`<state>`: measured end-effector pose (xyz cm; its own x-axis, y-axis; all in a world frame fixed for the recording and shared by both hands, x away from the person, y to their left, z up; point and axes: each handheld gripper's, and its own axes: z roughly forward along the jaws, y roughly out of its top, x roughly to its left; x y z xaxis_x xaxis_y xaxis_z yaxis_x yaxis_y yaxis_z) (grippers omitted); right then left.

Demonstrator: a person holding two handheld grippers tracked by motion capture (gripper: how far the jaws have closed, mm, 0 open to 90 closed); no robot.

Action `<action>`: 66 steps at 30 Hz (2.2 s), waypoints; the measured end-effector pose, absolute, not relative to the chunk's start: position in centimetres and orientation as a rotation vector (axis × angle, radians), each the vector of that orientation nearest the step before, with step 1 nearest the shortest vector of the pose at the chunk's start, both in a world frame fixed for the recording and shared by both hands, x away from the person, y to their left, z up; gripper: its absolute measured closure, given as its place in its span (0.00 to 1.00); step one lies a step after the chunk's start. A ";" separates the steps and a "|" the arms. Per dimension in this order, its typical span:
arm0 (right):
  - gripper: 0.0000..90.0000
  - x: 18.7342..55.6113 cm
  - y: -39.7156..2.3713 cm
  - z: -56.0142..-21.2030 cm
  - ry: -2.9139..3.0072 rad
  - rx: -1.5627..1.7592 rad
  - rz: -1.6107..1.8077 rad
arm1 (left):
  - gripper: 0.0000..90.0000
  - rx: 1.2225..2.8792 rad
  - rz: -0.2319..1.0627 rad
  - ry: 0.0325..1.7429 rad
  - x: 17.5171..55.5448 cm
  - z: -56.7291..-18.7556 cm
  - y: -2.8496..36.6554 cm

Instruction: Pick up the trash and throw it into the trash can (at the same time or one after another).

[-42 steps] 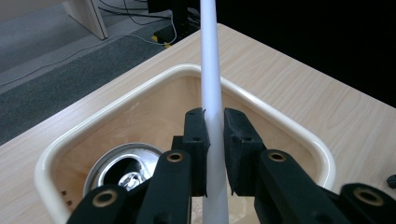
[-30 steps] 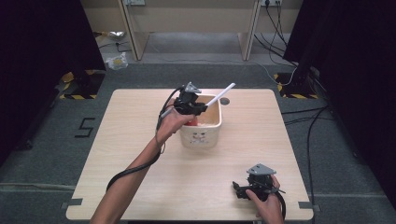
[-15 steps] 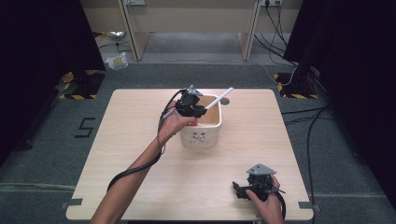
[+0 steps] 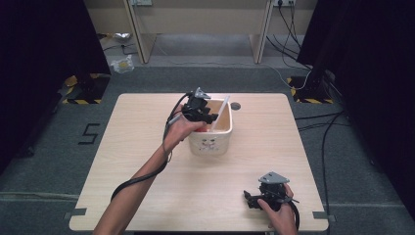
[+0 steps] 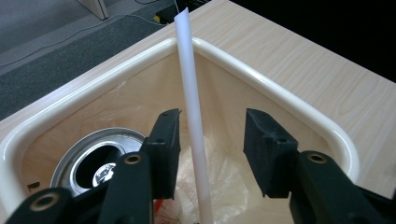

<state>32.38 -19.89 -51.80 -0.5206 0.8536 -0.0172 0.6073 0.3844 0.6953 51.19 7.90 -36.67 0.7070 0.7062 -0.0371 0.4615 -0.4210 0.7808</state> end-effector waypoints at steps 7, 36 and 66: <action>0.01 32.4 -19.9 -51.8 2.276 1.267 0.908 | 0.45 2.066 0.365 0.910 50.8 -36.4 8.2; 0.01 32.4 -19.9 -51.8 2.273 1.269 0.912 | 0.17 1.981 0.356 0.942 48.8 -35.5 12.6; 0.01 32.4 -19.9 -51.8 2.274 1.269 0.910 | 0.18 1.900 0.406 1.002 47.1 -35.6 18.7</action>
<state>32.39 -19.88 -51.83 -0.5197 0.8542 -0.0156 0.6074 0.3823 0.6964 47.11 18.71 -35.61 0.6142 0.7800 -0.1197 0.4767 -0.2458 0.8440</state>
